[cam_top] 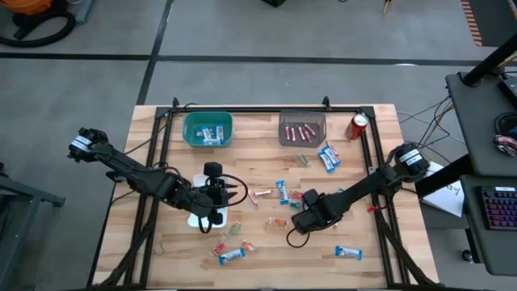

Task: Sort candy
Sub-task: Put the white chocolate bar into the green bin

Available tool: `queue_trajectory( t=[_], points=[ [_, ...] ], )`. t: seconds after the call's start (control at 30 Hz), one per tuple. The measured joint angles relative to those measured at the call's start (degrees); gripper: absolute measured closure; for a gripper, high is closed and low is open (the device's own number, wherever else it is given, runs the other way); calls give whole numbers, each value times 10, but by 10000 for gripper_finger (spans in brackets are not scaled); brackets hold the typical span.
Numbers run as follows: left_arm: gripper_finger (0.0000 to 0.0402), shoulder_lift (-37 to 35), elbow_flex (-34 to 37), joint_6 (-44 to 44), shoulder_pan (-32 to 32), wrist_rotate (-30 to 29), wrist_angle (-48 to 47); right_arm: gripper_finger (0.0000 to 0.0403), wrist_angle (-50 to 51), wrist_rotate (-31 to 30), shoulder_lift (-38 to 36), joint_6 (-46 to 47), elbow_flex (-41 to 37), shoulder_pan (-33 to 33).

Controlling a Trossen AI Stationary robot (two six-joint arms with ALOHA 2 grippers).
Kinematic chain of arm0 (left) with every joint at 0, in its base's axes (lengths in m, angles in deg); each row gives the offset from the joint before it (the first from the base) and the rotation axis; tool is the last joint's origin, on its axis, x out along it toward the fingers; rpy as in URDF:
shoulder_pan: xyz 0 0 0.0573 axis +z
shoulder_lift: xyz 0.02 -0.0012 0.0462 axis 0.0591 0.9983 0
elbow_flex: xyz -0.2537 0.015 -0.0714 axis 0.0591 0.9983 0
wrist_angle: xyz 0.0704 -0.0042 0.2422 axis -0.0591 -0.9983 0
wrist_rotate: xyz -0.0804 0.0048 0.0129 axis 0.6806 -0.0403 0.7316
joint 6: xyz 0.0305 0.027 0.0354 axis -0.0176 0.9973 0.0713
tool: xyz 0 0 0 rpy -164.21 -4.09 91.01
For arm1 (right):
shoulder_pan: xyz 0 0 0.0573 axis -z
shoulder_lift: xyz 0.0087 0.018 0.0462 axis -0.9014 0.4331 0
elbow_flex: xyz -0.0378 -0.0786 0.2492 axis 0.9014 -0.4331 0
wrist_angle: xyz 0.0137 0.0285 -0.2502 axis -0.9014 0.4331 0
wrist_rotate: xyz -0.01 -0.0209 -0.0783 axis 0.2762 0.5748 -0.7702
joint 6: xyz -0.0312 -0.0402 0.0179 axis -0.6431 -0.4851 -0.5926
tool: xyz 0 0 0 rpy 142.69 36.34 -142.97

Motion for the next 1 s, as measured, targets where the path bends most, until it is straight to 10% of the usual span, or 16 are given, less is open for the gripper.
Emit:
queue_trajectory(
  t=[0.4,1.0],
  points=[
    [324,0,35,-8,0,43,103,200,-5,-8,15,-77,0,0],
    [324,0,72,-2,0,49,206,341,-3,-7,10,-138,-1,0]
  ],
)
